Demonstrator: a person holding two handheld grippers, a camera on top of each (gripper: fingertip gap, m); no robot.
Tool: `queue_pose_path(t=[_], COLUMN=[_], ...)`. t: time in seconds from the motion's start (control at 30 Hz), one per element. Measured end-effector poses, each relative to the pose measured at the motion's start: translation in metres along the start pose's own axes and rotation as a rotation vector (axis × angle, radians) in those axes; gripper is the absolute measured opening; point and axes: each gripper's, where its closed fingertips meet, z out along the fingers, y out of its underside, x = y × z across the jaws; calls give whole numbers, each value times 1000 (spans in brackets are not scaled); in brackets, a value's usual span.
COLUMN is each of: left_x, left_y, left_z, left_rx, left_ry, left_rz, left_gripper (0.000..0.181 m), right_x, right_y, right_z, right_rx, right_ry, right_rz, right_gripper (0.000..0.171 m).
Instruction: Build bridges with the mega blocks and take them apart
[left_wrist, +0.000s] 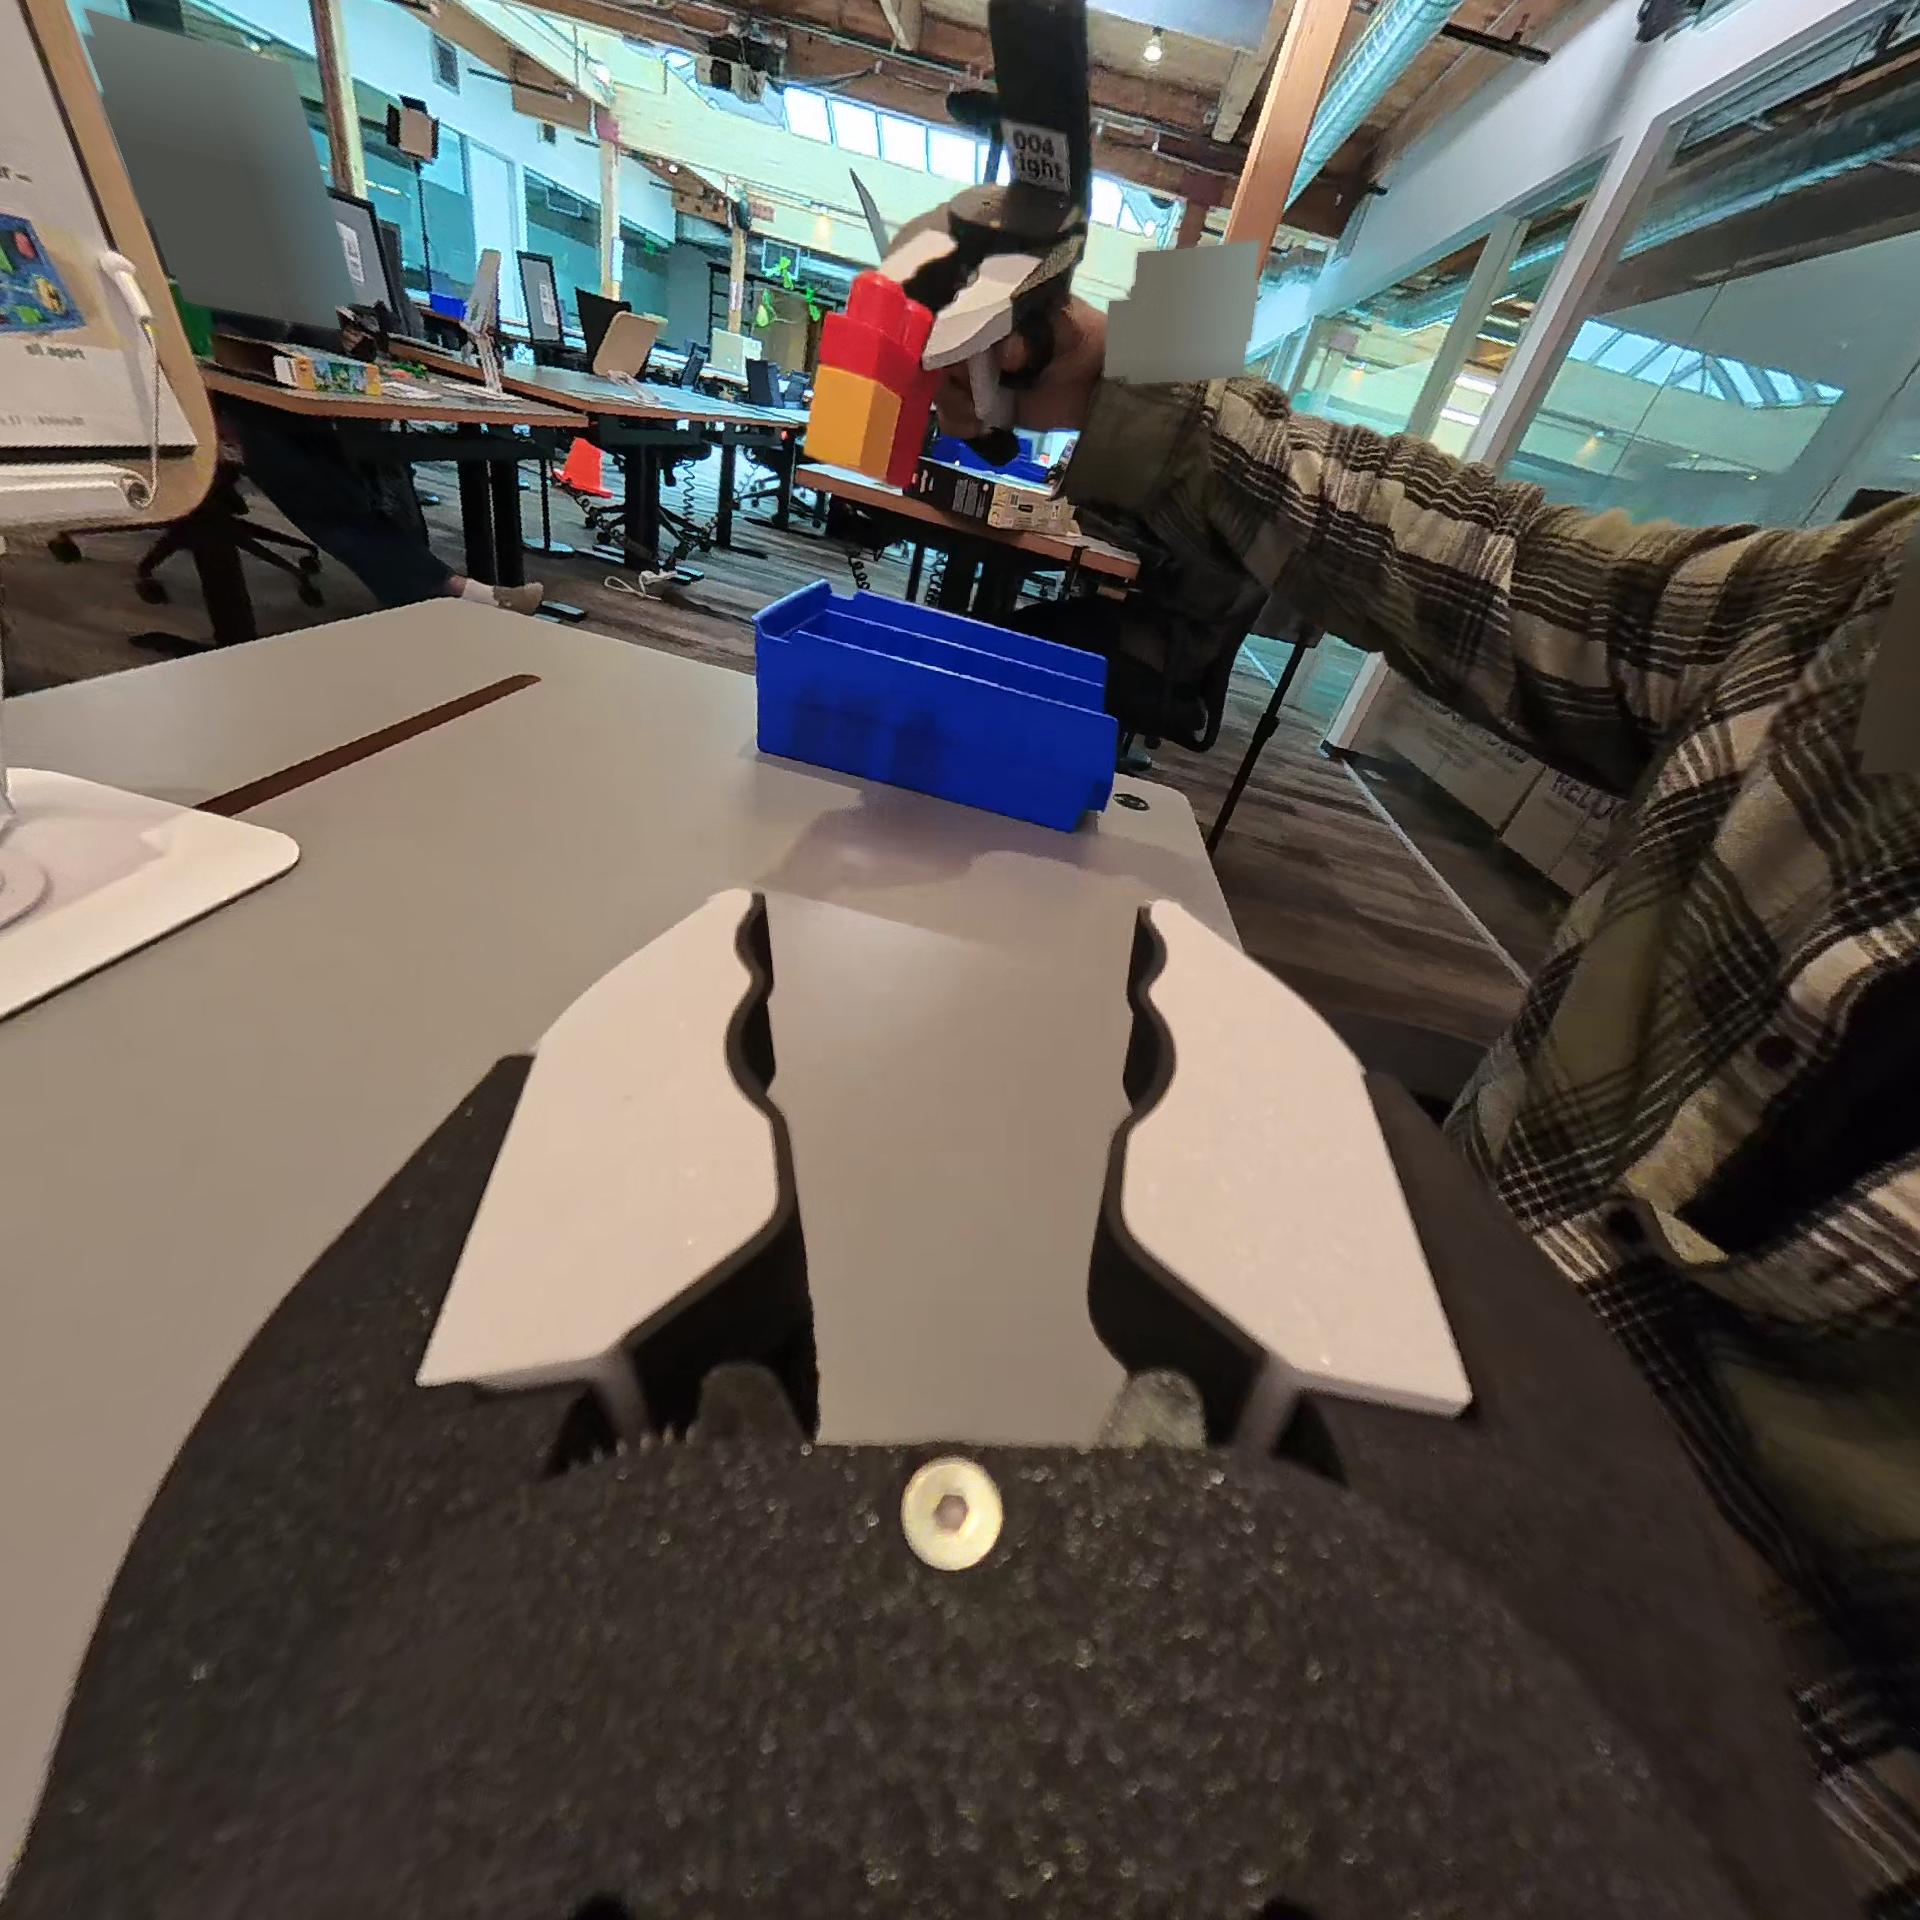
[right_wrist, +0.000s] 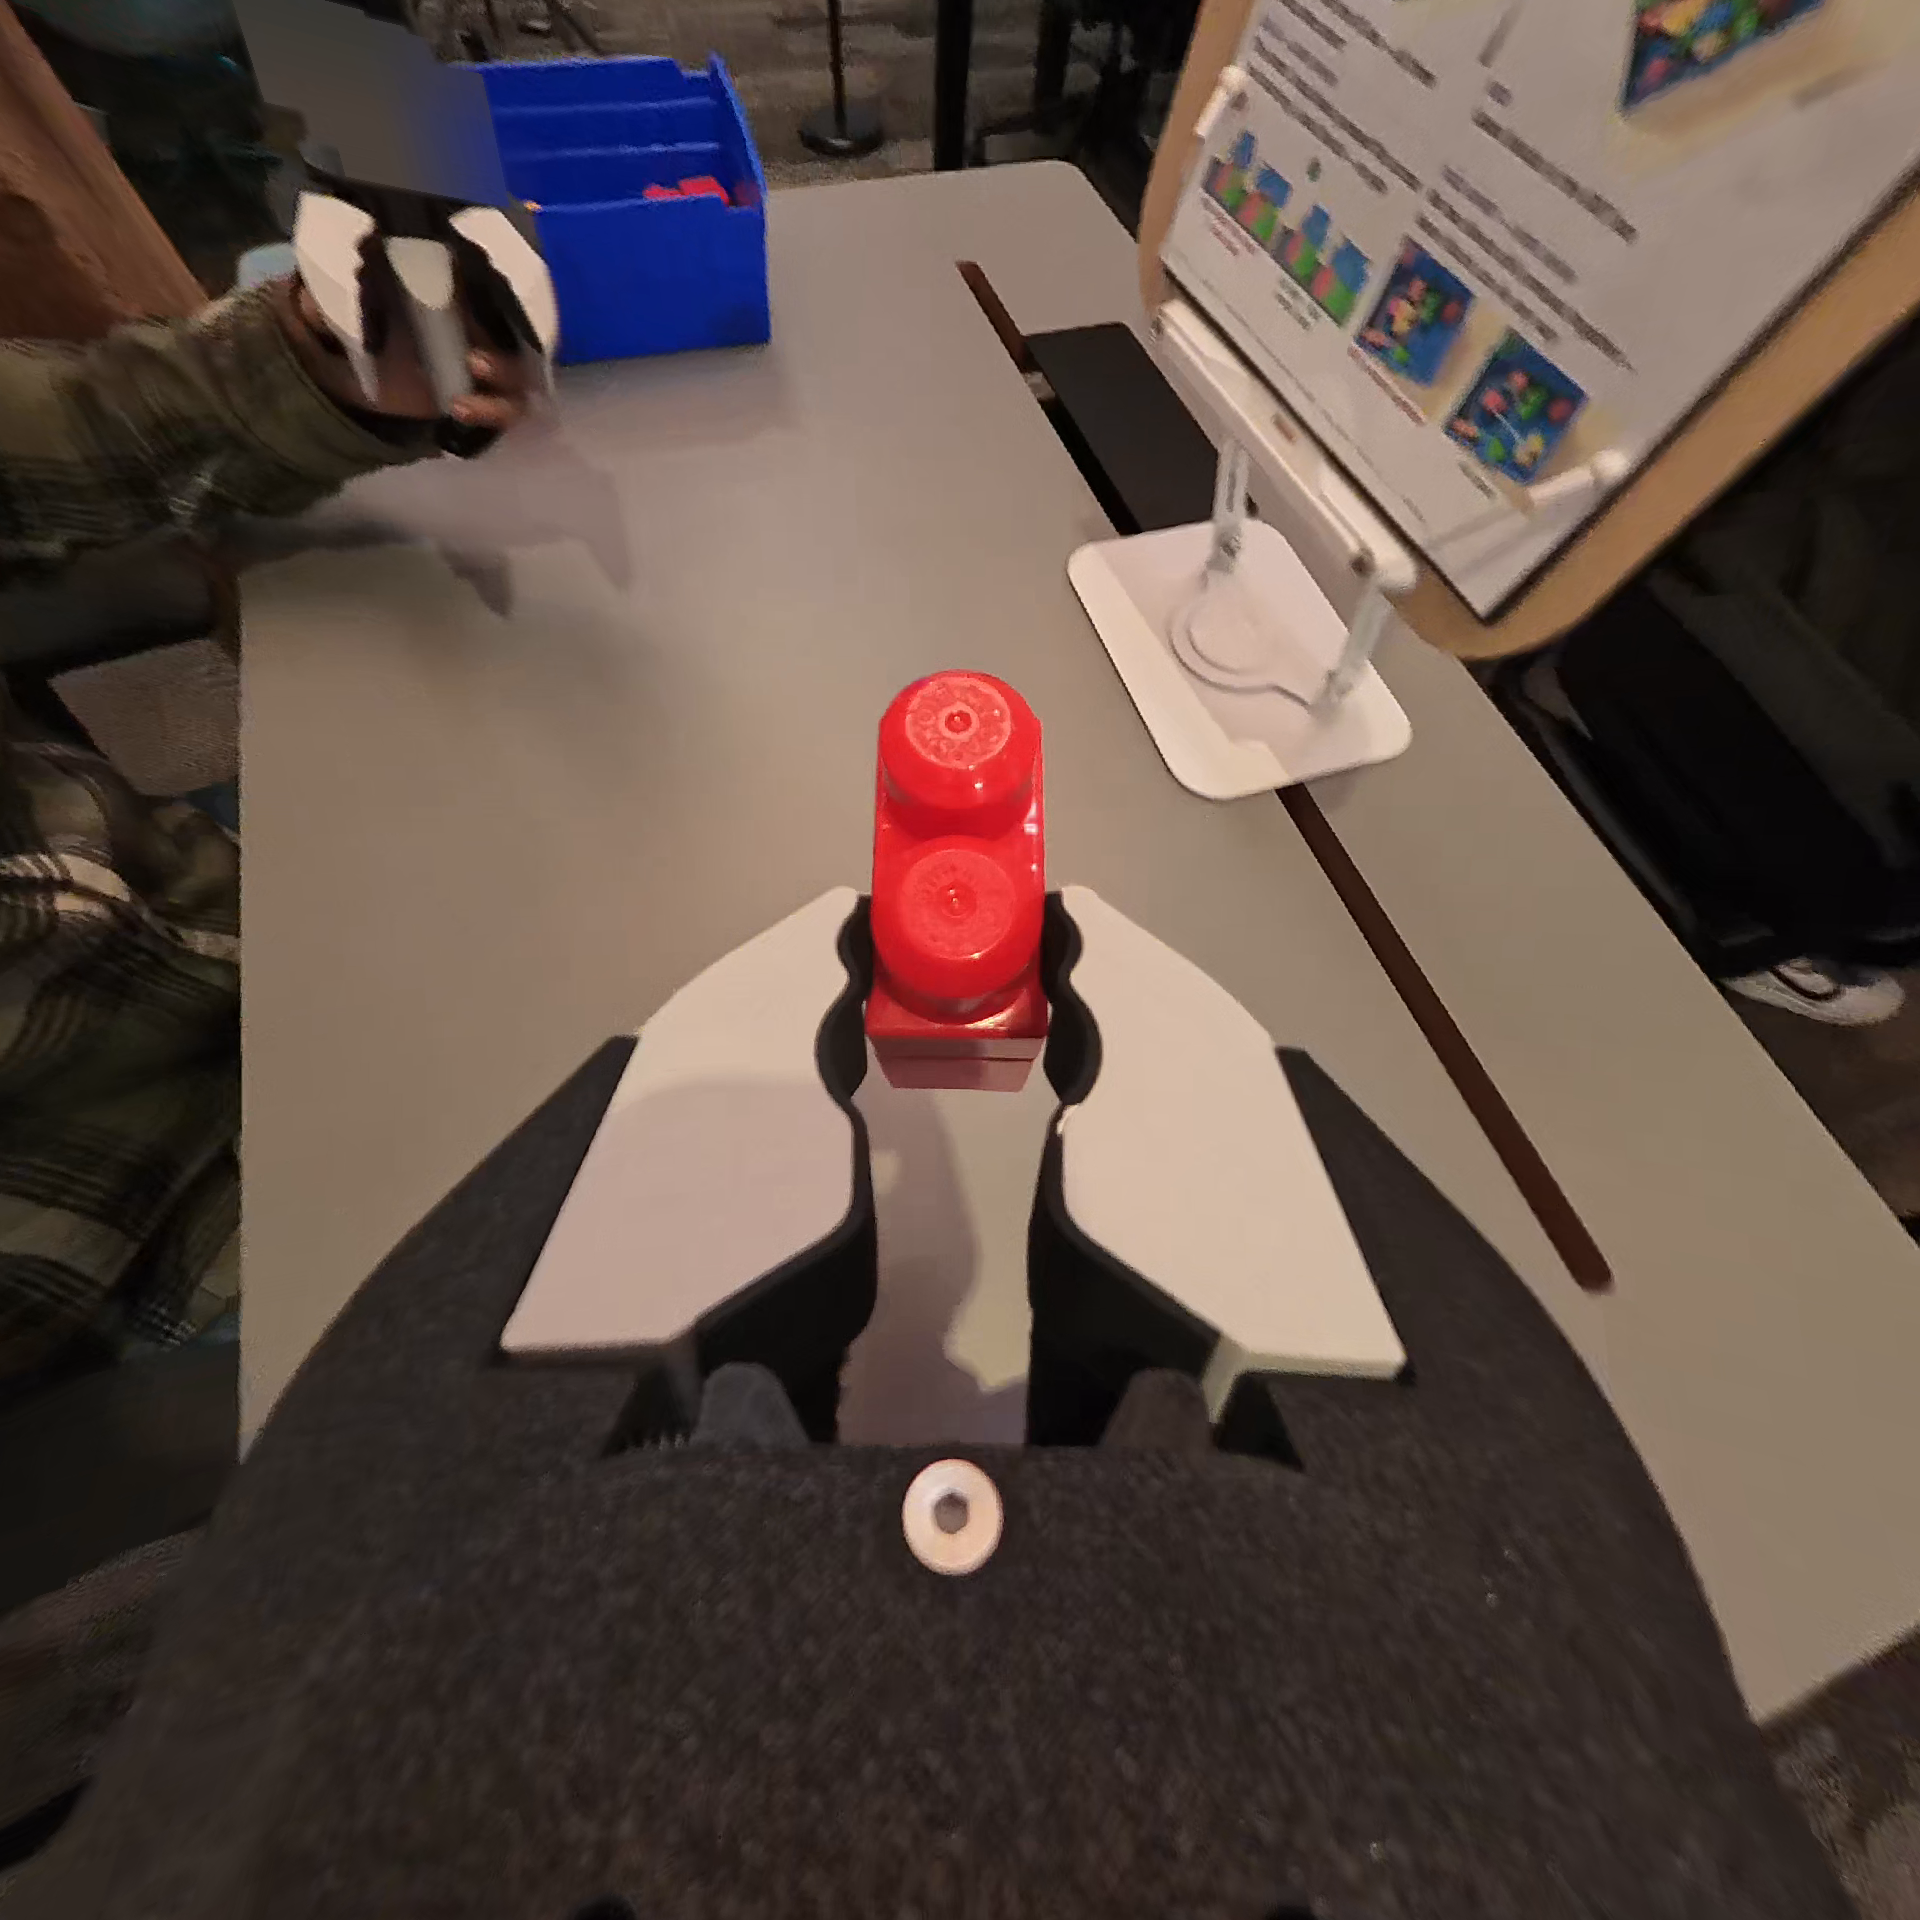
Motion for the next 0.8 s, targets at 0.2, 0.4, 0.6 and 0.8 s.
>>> queue_pose_path(t=[0.2,0.4,0.6,0.8], left_x=[16,29,37,41], left_y=[8,22,24,16], left_z=[-1,11,30,49], left_rx=[-40,-89,-95,-103], left_ry=[-22,-10,3,19], left_rz=[2,-38,-46,-45], left_gripper=[64,62,60,59], right_x=[20,25,-1,-29], right_y=[68,130,175,209], right_z=[-63,-113,-126,-108], right_rx=[-8,-27,-84,-158], right_ry=[77,111,51,-36], right_rz=[43,84,65,32], right_gripper=[31,31,30,31])
